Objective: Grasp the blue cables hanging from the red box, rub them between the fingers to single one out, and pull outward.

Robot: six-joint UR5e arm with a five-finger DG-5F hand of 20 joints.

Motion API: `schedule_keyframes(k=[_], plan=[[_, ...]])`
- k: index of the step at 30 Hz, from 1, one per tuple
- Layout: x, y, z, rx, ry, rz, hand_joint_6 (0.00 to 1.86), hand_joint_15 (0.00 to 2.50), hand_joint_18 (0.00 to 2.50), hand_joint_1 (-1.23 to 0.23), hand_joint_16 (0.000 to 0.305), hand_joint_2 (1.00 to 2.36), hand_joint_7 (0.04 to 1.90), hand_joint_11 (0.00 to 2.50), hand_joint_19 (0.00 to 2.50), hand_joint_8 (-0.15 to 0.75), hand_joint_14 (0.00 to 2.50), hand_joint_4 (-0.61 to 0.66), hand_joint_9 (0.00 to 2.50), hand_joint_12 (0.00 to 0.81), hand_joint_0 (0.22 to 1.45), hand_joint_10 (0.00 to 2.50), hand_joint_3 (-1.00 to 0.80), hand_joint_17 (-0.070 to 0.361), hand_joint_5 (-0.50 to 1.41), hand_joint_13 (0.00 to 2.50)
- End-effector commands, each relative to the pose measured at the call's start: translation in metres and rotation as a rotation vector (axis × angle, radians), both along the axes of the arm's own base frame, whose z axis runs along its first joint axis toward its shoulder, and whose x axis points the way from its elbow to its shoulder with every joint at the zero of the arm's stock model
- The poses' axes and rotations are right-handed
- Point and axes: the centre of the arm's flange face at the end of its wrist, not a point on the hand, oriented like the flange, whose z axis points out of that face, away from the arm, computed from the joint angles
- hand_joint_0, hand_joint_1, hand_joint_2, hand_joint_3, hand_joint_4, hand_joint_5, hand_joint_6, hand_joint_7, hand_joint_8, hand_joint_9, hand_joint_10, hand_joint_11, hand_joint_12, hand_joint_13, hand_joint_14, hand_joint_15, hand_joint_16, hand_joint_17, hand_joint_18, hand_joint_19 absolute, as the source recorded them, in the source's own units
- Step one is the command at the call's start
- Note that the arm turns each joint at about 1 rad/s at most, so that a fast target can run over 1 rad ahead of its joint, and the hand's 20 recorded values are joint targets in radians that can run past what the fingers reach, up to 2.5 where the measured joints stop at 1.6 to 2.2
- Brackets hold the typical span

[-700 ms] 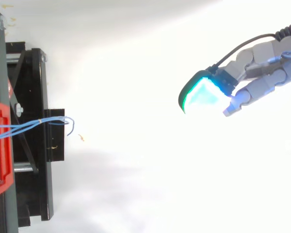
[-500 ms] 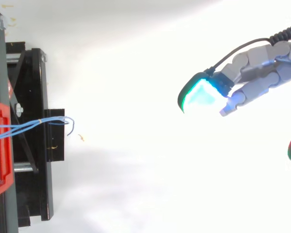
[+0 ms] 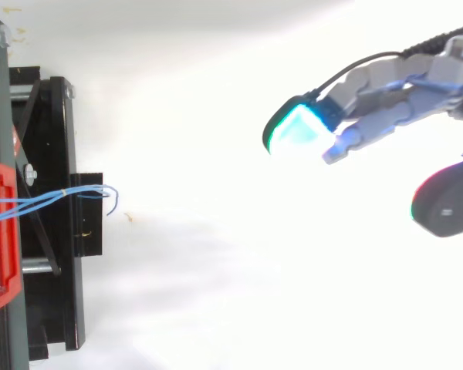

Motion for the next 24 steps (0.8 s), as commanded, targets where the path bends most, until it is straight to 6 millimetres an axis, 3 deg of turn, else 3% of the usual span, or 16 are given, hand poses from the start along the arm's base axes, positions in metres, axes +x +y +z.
schedule_keyframes(k=[1, 5, 11, 16, 18, 24], plan=[[0.009, 0.001, -0.037, 0.008, 0.051, -0.005, 0.50, 0.09, 0.25, -0.60, 0.057, 1.00, 0.67, 0.08, 0.16, 0.268, 0.00, 0.28, 0.67, 0.365, 0.53, 0.00, -0.44, 0.129, -0.18, 0.38], [0.016, 0.000, -0.043, 0.003, 0.015, -0.043, 0.50, 0.11, 0.27, -0.60, 0.056, 1.00, 0.67, 0.08, 0.15, 0.268, 0.00, 0.28, 0.68, 0.366, 0.53, 0.00, -0.44, 0.127, -0.18, 0.40], [0.021, -0.004, -0.039, -0.117, -0.012, -0.126, 0.50, 0.08, 0.23, -0.61, 0.040, 1.00, 0.67, 0.08, 0.01, 0.274, 0.00, 0.28, 0.69, 0.344, 0.53, 0.00, -0.44, 0.090, -0.17, 0.42], [0.033, 0.001, -0.060, -0.149, -0.031, -0.131, 0.50, 0.08, 0.23, -0.62, 0.037, 1.00, 0.68, 0.11, 0.00, 0.279, 0.00, 0.28, 0.72, 0.330, 0.54, 0.00, -0.44, 0.083, -0.17, 0.44], [0.034, 0.002, -0.059, -0.148, -0.041, -0.130, 0.50, 0.08, 0.23, -0.62, 0.036, 1.00, 0.68, 0.13, 0.00, 0.283, 0.00, 0.28, 0.73, 0.329, 0.54, 0.00, -0.44, 0.081, -0.17, 0.45], [0.043, 0.008, -0.078, -0.149, -0.047, -0.128, 0.50, 0.24, 0.30, -0.62, 0.037, 1.00, 0.74, 0.42, 0.06, 0.278, 0.01, 0.28, 0.81, 0.352, 0.54, 0.01, -0.44, 0.083, -0.16, 0.58]])
